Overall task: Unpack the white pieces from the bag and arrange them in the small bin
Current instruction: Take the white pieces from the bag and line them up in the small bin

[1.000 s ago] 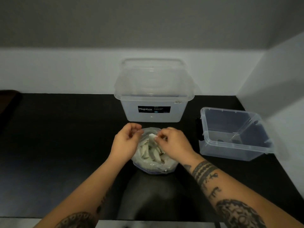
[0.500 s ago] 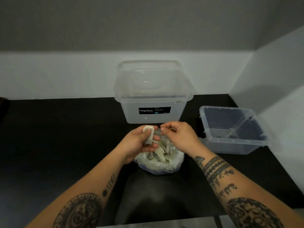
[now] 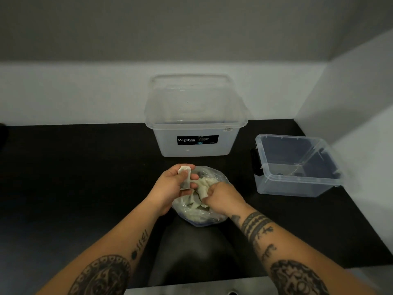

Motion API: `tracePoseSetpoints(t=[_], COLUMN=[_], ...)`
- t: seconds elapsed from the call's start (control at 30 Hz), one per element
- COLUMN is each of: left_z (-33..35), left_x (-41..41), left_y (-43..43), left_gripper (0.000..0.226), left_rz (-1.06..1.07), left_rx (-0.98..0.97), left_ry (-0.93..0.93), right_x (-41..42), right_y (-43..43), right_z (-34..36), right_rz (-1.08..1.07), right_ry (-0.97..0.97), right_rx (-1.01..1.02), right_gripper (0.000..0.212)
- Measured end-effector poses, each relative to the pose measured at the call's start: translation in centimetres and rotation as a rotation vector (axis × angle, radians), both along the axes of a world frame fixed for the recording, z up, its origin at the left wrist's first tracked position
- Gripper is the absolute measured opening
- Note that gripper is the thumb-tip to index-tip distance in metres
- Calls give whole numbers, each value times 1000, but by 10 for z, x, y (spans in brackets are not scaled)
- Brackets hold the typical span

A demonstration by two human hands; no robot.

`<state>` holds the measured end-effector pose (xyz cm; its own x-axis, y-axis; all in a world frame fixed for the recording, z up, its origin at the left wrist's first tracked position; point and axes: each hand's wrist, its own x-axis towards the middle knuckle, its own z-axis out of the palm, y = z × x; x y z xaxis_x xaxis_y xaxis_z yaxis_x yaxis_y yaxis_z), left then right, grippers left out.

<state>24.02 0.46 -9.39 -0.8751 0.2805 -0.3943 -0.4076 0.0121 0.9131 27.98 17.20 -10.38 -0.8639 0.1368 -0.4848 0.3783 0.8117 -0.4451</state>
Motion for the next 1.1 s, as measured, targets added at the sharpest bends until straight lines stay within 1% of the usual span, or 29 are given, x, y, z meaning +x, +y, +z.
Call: tracePoseSetpoints(t=[0.03,0.1,0.17,0.23,0.3,0.4,0.43,0.53,0.57,0.67,0.8,0.87,0.9,0.93,1.0,1.03,1.1], left_z=[0,1,4,8,10,13,14,17,16,14,11,11,12,13,14,14,14], left_x=[-1,0,1,2,4,9,10,11,11,10,8,7,7,6,5,5,4], left_y=[0,1,3,8,14,20,21,19,18,16,8,4,2,0,-4,-5,-8], left_gripper=[25,27,31,33,30,24,28,52,53,38,20,16,17,18,23,24,27], left_rz=[11,24,22,3,-23,-51,-66,-146,-166,-163,-96,-33,-3,24,68,90,133], left_rx=[-2,-8,-28,-57,-73,-36,-8,50,49,63,129,159,177,206,279,315,389], left_ry=[16,65,117,169,217,234,215,159,160,134,57,19,-2,-29,-90,-114,-151], right_x=[-2,-6,-9,-12,-13,-17,-19,-23,-24,-26,-28,-28,-28,-26,-23,-21,-16], right_y=[5,14,24,30,32,33,33,30,30,28,28,28,27,26,24,22,15], right_z=[9,29,46,57,65,71,72,73,73,71,63,57,53,50,35,26,6], right_rz=[-85,-272,-346,-345,-344,-353,-368,-432,-446,-442,-436,-426,-398,-345,-188,-96,66], right_ry=[-13,-104,-189,-241,-287,-347,-360,-366,-362,-340,-256,-171,-114,-65,-19,-19,0], right_rx=[-174,-492,-650,-722,-786,-887,-919,-982,-1002,-1060,-1109,-1054,-957,-817,-453,-261,62], right_gripper=[8,8,19,19,15,10,11,15,16,15,26,27,24,20,14,14,25])
